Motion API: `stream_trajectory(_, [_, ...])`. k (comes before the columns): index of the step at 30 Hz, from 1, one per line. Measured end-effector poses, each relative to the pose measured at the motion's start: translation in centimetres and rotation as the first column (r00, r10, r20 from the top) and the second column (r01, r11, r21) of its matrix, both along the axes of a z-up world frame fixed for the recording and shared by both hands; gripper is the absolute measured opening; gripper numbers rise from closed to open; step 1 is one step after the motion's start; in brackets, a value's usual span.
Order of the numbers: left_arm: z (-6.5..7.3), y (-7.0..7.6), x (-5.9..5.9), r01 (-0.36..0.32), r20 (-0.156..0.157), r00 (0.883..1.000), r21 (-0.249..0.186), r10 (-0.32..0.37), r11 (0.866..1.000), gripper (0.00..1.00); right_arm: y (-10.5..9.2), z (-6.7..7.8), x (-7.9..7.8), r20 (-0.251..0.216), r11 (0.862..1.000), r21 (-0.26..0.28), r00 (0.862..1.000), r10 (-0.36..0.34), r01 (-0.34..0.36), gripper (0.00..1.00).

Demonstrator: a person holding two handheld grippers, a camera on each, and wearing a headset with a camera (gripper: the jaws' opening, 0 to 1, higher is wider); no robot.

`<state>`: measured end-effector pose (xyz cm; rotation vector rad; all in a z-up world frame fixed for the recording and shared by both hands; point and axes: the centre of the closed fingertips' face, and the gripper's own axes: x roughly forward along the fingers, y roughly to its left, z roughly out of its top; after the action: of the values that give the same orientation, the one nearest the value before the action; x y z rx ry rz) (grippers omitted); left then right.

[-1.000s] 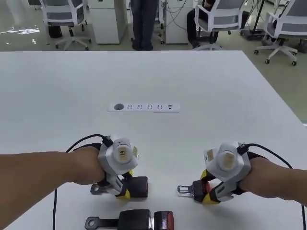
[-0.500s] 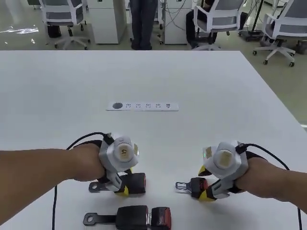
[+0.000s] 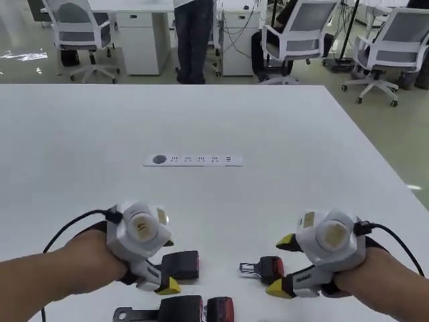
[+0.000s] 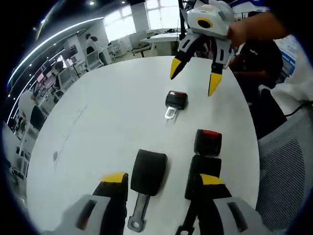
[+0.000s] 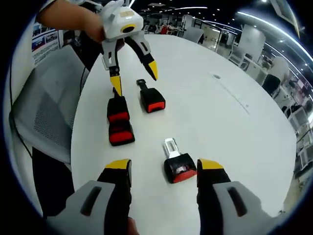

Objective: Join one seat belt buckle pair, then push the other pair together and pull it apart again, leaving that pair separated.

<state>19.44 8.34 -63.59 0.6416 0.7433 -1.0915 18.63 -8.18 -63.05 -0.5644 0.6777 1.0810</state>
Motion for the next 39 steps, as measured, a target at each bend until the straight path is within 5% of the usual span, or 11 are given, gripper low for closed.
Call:
stream_trajectory(10, [1.3,4.1,-4.2,-0.194,-0.013,0.981,-0.091,0.194,0.977,0.77,-0.5,0.5,-4.5,-0.016,0.992,0.057,0.994,-0.11,0.111,0.74])
stream_trajectory(16, [1.0,6.2,-6.0,-0.248,-0.031,0.969,-0.1,0.246,0.964,0.85,-1.6,0.2,-5.8,-0.05,0.98,0.085,0.983,-0.176,0.18,0.8])
stream_trajectory(18, [0.4,7.4,-6.7,-0.252,-0.017,0.968,-0.055,0.252,0.966,0.86,-1.8,0.1,-6.4,-0.044,0.978,0.086,0.981,-0.187,0.191,0.83])
stream_trajectory(20, [0.5,7.9,-7.2,-0.303,-0.041,0.953,-0.092,0.301,0.948,0.86,-2.0,0.1,-6.6,-0.056,0.973,0.098,0.977,-0.204,0.209,0.83])
stream_trajectory(25, [0.3,9.8,-7.9,-0.359,-0.053,0.933,-0.104,0.356,0.927,0.88,-2.4,0.1,-6.8,-0.064,0.961,0.129,0.969,-0.238,0.244,0.89])
stream_trajectory(30, [1.1,10.8,-8.3,-0.436,-0.076,0.9,-0.152,0.429,0.887,0.97,-1.8,0.5,-6.7,-0.051,0.957,0.153,0.969,-0.242,0.247,1.0])
stream_trajectory(34, [0.5,12.1,-8.2,-0.453,-0.067,0.892,-0.128,0.448,0.882,1.0,-1.5,0.4,-6.3,-0.063,0.95,0.166,0.964,-0.258,0.265,1.0])
stream_trajectory(39, [0.8,11.9,-8.1,-0.457,-0.057,0.889,-0.155,0.454,0.876,1.0,-1.2,0.6,-6.1,-0.057,0.945,0.177,0.961,-0.269,0.275,1.0])
